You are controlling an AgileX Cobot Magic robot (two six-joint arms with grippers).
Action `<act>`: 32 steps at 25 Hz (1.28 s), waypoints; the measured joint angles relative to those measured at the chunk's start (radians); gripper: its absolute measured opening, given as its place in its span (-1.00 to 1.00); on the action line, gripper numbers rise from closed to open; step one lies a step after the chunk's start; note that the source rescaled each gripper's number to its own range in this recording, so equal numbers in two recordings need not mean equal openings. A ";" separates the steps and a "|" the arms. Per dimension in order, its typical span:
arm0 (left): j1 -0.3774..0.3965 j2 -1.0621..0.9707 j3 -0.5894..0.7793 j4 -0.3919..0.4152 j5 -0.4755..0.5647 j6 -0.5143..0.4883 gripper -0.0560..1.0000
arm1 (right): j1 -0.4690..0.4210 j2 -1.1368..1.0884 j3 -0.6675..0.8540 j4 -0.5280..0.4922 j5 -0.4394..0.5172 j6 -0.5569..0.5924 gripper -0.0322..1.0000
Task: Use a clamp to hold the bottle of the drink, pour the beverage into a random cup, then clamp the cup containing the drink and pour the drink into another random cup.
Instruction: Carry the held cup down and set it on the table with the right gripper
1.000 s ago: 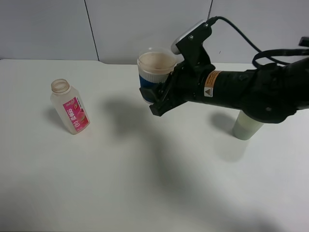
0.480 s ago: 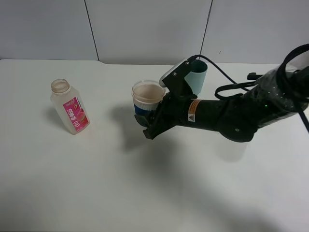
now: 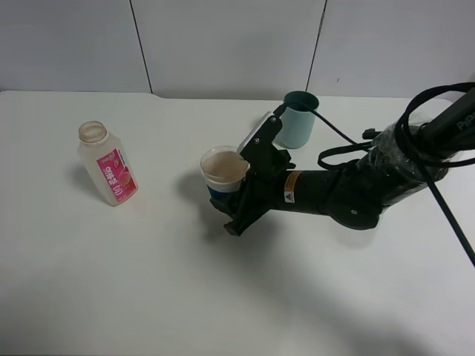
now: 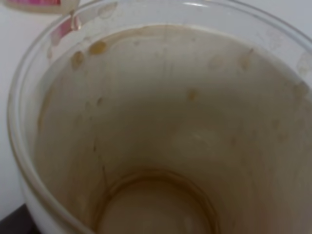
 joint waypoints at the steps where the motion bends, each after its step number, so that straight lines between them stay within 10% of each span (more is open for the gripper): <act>1: 0.000 0.000 0.000 0.000 0.000 0.000 1.00 | 0.000 0.000 0.000 0.000 0.000 -0.013 -0.94; 32: 0.000 0.000 0.000 0.000 0.000 0.000 1.00 | 0.000 0.103 -0.002 0.051 -0.173 -0.042 -0.94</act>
